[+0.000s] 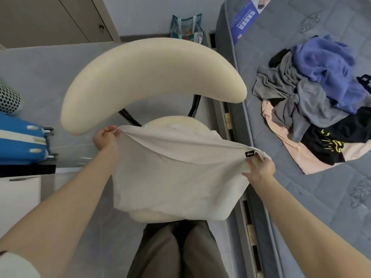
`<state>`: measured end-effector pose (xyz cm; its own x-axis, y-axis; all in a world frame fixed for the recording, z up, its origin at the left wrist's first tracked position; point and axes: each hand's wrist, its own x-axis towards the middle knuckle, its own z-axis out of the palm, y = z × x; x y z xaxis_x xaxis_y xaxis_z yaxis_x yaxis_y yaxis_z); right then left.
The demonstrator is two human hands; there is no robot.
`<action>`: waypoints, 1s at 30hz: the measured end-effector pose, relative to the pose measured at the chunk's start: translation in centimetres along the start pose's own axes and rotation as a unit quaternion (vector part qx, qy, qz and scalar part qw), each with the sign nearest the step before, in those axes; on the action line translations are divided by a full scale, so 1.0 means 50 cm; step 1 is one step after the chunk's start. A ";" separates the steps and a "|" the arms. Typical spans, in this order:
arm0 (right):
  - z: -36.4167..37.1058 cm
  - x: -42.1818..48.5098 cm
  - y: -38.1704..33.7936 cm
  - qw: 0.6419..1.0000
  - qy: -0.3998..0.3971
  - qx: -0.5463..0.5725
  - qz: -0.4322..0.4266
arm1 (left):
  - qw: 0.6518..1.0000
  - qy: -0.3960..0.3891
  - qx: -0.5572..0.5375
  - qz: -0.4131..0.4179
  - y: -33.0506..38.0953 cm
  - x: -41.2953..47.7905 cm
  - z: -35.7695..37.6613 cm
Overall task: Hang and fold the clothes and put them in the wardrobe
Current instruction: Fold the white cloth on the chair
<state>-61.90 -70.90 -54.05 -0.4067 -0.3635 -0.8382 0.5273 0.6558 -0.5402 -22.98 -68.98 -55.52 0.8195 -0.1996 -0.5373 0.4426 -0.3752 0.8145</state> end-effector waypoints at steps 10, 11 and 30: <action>0.038 0.031 0.182 0.862 -0.194 -0.438 -0.165 | 0.813 -0.353 0.401 0.233 -0.223 -0.115 -0.039; 0.041 0.031 0.213 0.807 -0.224 -0.509 -0.200 | 0.774 -0.393 0.428 0.251 -0.259 -0.132 -0.045; 0.210 0.174 0.224 0.571 -0.186 -0.706 -0.376 | 0.578 -0.356 0.587 0.441 -0.279 0.039 0.152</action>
<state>-51.70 -73.66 -68.16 0.2026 -0.8371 -0.5081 -0.9255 0.0059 -0.3788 -30.32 -71.00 -69.61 -0.0051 -0.9474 -0.3201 -0.9279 -0.1148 0.3547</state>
